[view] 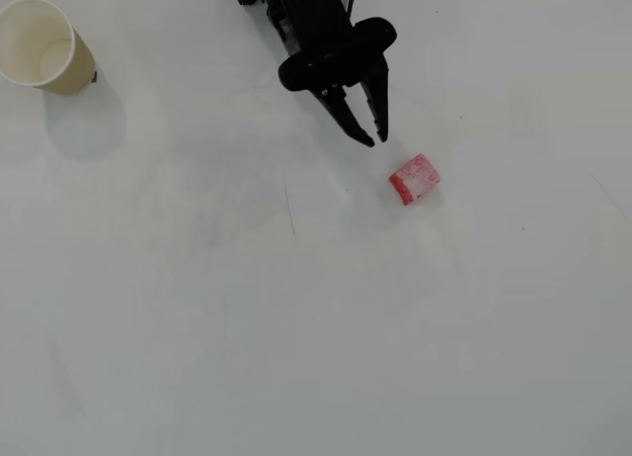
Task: Pick up the cube and drop it in the cup.
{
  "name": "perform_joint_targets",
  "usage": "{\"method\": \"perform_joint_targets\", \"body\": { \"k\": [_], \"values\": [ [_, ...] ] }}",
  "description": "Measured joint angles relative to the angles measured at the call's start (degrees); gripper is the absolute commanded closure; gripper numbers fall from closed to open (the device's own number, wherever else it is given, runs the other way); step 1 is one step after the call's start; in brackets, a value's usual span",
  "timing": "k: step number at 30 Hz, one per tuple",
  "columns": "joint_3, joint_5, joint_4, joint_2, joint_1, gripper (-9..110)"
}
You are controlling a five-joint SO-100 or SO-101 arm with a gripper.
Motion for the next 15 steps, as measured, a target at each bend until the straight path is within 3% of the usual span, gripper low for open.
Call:
{"method": "perform_joint_targets", "body": {
  "k": [3, 6, 15],
  "values": [
    [0.0, 0.0, 2.7, 0.0, -2.5, 98],
    [0.0, 0.0, 3.3, 0.0, -4.6, 84],
    [0.0, 0.0, 3.5, 0.0, -6.4, 74]
  ]
}}
